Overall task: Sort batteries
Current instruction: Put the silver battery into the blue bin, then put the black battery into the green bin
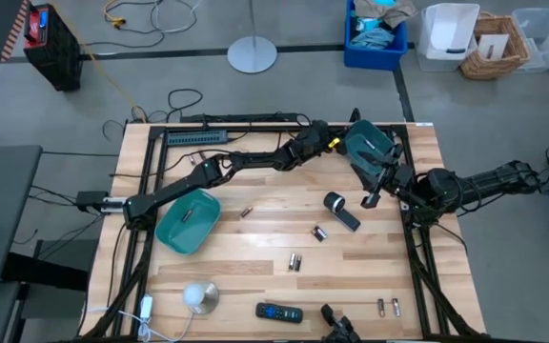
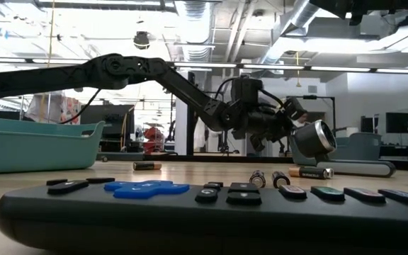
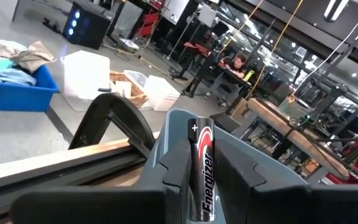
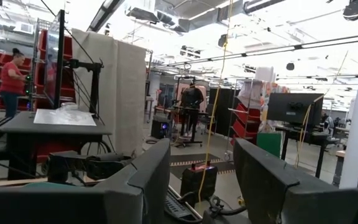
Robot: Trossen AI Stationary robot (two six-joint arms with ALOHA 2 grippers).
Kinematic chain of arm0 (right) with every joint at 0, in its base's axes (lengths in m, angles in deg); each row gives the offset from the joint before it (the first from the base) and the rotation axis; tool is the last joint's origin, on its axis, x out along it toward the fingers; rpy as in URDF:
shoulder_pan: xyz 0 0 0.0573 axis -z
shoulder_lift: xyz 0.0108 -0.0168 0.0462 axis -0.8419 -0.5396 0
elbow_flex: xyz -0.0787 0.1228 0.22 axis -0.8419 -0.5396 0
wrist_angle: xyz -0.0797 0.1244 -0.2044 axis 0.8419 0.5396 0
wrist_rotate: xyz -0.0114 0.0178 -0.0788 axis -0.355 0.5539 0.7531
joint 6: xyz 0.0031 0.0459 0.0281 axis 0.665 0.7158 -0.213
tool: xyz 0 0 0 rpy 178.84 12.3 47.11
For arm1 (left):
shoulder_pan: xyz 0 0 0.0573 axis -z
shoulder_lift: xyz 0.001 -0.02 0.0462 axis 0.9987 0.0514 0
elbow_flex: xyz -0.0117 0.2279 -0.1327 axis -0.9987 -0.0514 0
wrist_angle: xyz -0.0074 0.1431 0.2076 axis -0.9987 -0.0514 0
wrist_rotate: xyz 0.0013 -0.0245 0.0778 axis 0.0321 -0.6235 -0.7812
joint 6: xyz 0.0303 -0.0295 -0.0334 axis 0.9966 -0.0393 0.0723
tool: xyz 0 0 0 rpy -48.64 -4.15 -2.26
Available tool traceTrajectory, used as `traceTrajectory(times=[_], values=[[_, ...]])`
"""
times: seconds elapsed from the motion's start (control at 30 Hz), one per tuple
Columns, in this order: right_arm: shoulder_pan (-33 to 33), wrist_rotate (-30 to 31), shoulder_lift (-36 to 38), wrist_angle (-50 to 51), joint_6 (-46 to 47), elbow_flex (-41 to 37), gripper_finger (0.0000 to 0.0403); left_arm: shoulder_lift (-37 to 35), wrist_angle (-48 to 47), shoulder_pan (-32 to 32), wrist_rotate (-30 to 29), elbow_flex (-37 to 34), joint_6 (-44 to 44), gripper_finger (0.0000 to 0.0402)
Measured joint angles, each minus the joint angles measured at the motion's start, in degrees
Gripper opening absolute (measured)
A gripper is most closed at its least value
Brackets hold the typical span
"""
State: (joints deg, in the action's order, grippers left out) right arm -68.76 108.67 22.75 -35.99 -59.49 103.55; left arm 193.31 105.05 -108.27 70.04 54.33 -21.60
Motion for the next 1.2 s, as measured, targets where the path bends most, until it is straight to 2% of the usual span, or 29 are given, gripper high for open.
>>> traceTrajectory(times=[0.2, 0.53, 0.8, 0.9, 1.07, 1.2], values=[[0.0, 0.0, 0.0, 0.0, 0.0, 0.0, 0.0191, 0.0, 0.1, 0.0, 0.0, 0.0, -0.8, 0.0055], [0.0, 0.0, 0.0, 0.0, 0.0, 0.0, 0.0191, 0.0, 0.1, 0.0, 0.0, 0.0, -2.0, 0.0094], [0.0, 0.0, 0.0, 0.1, -0.3, 0.0, 0.0191, 0.0, 0.7, 0.0, 0.2, 0.0, -2.1, 0.0099], [-0.1, 0.0, 0.0, 0.6, -0.3, 0.0, 0.0191, 0.0, 3.9, 0.0, 3.8, 0.0, -0.8, 0.0099], [-1.6, 0.0, 0.0, 3.1, 0.5, 0.0, 0.0191, -2.8, 5.4, 0.0, 13.6, 0.0, 4.8, 0.0099], [-3.8, 0.1, 0.0, 5.7, 1.1, 0.0, 0.0191, -4.4, 6.9, 0.5, 17.1, 0.0, 7.9, 0.0083]])
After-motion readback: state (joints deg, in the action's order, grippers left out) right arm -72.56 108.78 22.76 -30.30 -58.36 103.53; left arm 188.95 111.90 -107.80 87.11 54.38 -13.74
